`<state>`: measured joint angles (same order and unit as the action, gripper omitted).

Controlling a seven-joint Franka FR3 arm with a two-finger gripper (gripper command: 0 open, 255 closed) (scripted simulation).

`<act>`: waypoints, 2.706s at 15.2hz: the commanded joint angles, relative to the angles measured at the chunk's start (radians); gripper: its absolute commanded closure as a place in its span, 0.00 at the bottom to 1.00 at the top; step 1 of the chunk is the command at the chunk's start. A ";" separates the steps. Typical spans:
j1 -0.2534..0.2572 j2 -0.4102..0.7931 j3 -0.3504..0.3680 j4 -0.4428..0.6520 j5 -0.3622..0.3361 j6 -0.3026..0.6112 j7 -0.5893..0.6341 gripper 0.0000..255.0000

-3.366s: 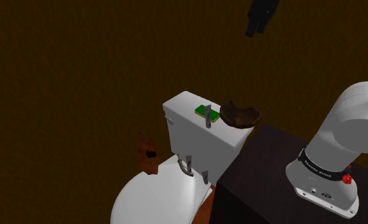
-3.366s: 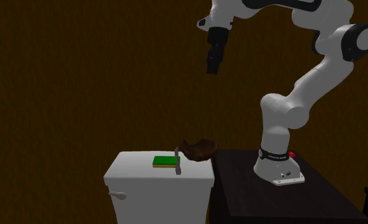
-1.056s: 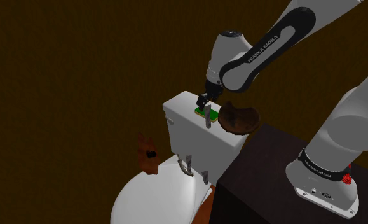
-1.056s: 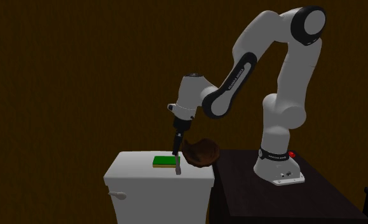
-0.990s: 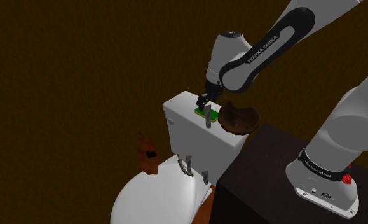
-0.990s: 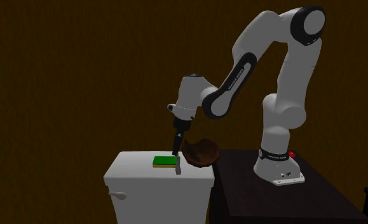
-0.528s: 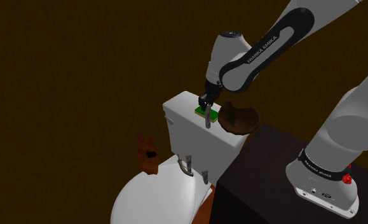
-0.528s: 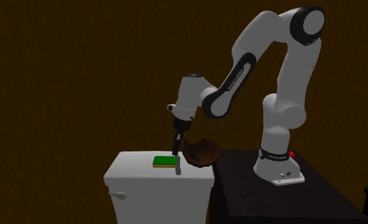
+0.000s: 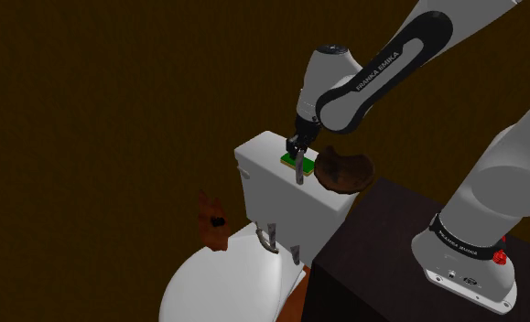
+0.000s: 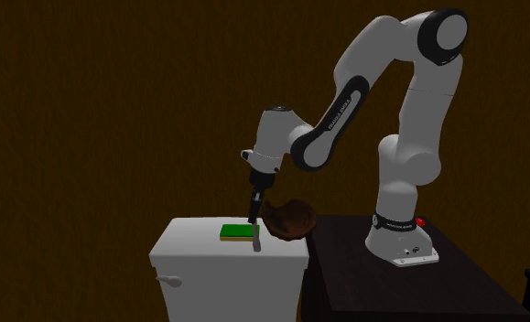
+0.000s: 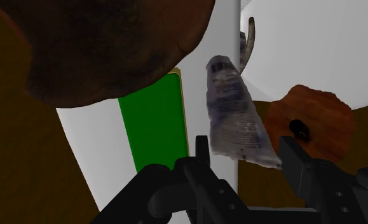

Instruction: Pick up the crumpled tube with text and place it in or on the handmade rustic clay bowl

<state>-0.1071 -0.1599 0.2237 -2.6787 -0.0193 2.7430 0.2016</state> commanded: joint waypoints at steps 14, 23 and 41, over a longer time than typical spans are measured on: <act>0.026 -0.164 -0.025 0.068 0.055 -0.230 -0.047 1.00; 0.031 -0.237 -0.037 0.136 0.065 -0.370 -0.060 1.00; -0.002 -0.535 -0.181 0.146 0.050 -0.681 -0.220 1.00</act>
<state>-0.1043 -0.6680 0.0570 -2.5305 0.0347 2.0881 -0.0014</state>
